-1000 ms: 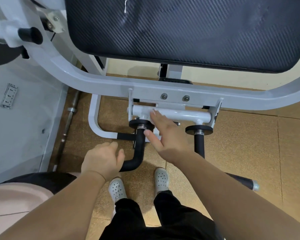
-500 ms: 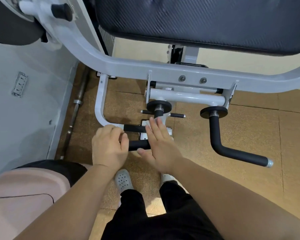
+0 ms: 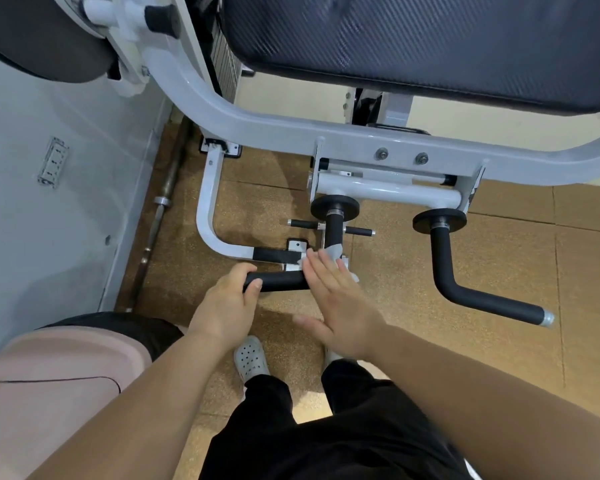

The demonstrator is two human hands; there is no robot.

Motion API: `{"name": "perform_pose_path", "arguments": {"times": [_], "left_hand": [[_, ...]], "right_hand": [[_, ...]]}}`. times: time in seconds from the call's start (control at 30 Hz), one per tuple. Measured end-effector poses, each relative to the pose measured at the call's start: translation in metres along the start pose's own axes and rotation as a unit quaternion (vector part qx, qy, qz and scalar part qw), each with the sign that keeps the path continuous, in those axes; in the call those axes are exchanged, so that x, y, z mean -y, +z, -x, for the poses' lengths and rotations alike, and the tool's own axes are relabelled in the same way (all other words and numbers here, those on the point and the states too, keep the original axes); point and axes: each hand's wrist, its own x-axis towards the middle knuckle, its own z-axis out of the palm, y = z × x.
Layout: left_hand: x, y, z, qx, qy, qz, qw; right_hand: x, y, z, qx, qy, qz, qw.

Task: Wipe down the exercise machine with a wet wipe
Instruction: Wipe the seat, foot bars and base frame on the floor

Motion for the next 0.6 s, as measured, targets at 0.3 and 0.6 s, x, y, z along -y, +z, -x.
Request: {"name": "perform_pose_path", "arguments": {"times": [0.3, 0.6], "left_hand": [[0.000, 0.001, 0.002, 0.003, -0.003, 0.041, 0.999], [0.008, 0.004, 0.029, -0.065, -0.014, 0.232, 0.970]], "right_hand": [[-0.015, -0.017, -0.042, -0.056, 0.108, -0.114, 0.986], [0.064, 0.032, -0.005, -0.063, 0.113, -0.004, 0.992]]}}
